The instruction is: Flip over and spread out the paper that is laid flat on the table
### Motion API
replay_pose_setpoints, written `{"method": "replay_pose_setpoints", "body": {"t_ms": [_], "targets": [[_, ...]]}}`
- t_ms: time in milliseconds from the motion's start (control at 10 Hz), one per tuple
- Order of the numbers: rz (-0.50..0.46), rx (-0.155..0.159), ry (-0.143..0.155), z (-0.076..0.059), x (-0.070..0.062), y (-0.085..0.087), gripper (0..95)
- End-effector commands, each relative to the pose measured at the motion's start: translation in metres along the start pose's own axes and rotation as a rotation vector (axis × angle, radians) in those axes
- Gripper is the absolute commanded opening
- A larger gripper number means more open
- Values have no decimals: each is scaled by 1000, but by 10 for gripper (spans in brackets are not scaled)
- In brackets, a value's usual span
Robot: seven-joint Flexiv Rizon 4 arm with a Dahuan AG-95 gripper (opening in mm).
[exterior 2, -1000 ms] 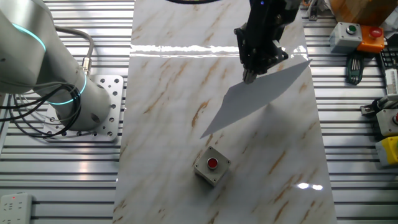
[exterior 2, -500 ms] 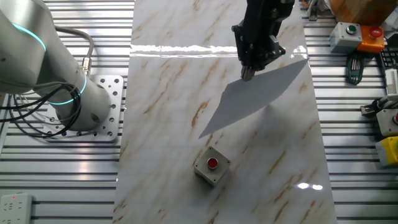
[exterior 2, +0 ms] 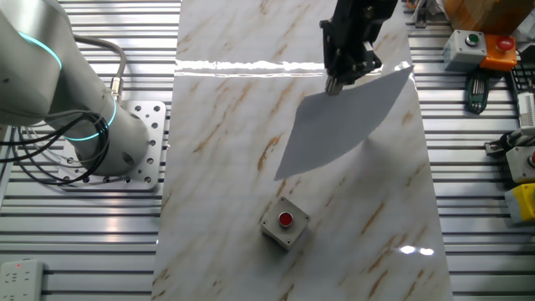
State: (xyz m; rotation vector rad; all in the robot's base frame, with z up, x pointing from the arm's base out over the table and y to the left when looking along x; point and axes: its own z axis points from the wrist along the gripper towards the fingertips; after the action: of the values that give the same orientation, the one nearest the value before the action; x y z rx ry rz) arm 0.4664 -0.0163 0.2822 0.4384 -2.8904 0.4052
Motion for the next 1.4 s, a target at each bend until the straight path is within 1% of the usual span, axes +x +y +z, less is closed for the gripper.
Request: {"method": "replay_pose_setpoints", "body": {"t_ms": [100,400,700,800,1100,1200,1400], "targets": [[46,-29,-9,0,1,5,0],[43,-27,-11,4,3,6,0],[41,-18,-8,4,3,6,0],[26,3,-5,4,4,6,0],[21,17,-8,4,9,4,0],[8,39,-3,4,9,3,0],[-15,62,-4,5,10,-4,0]]}}
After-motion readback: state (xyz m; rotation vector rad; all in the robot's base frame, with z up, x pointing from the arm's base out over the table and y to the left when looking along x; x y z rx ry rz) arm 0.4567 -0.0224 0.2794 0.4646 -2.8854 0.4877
